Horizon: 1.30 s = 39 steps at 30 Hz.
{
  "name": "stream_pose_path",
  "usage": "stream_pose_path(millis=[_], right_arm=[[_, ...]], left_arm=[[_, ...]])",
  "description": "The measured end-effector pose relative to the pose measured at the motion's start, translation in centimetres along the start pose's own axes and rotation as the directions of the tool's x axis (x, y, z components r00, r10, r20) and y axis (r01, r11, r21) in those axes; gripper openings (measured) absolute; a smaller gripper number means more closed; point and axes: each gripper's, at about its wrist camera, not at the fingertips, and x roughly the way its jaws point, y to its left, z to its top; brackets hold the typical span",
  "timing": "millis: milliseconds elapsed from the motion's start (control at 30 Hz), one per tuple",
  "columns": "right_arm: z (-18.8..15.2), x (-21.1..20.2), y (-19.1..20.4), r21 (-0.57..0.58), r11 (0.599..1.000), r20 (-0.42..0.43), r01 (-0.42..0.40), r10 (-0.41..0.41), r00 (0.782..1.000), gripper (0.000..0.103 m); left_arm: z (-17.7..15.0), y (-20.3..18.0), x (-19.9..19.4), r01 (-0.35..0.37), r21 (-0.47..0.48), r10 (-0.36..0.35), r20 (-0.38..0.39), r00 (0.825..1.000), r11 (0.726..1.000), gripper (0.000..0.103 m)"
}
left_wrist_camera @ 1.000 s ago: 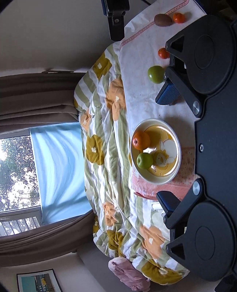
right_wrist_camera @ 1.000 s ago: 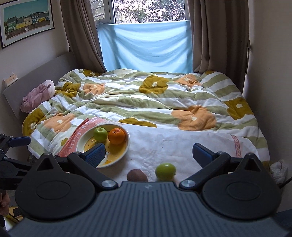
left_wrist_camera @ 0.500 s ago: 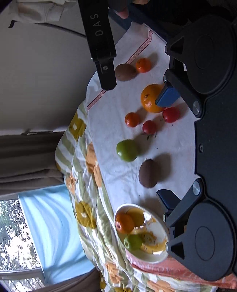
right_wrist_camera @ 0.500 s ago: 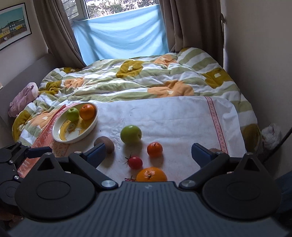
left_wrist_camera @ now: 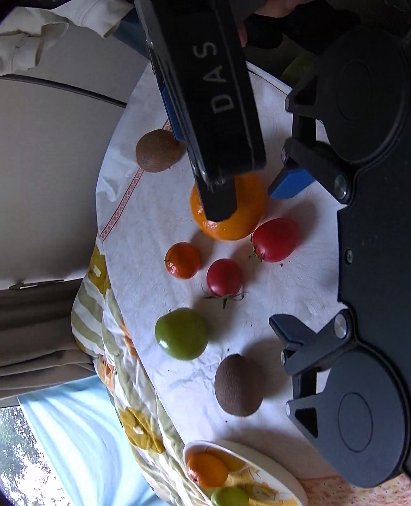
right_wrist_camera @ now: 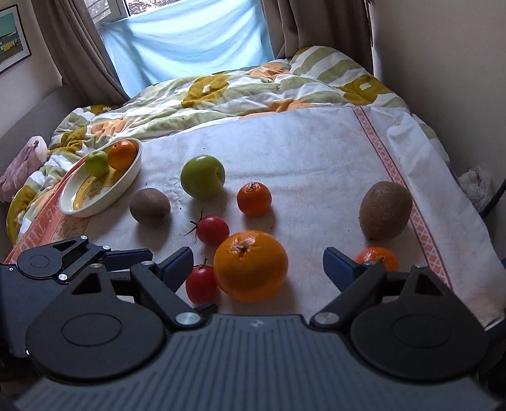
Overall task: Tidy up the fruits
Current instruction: 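Grasp the red cherry tomato with the left tool while the right tool grasps an orange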
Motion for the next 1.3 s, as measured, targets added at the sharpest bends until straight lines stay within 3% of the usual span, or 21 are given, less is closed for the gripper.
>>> stream_pose_path(millis=[100,267,433,1067,1200,1300], right_arm=[[-0.4,0.8,-0.3,0.023,1.0,0.001,0.009,-0.009,1.0,0.103],[-1.0,1.4,-0.6,0.043,0.999,-0.007,0.006,-0.005,1.0,0.102],[-0.8,1.5,-0.6,0.047,0.999,-0.002,0.004,-0.004,1.0,0.102],[-0.8,3.0,-0.1,0.047,0.999,-0.027,-0.004,0.005,1.0,0.095],[-0.4,3.4,-0.2,0.06,0.998,-0.039,-0.023,0.025,0.999,0.084],[-0.3,3.7,0.0,0.047,0.998,-0.049,-0.034,0.036,0.998,0.084]], left_arm=[[-0.1,-0.1,1.1,0.005,0.013,-0.005,-0.02,1.0,1.0,0.068],[-0.2,-0.1,1.4,0.028,0.026,-0.028,-0.007,1.0,0.999,0.062],[0.0,-0.4,1.2,0.058,0.034,-0.058,-0.004,0.998,0.998,0.038],[-1.2,1.4,0.1,0.023,-0.014,-0.024,-0.021,1.0,1.0,0.037],[-1.2,1.8,0.0,0.013,-0.029,-0.014,-0.025,1.0,0.999,0.037],[-1.2,2.0,-0.1,0.013,-0.041,-0.014,-0.025,1.0,0.999,0.037]])
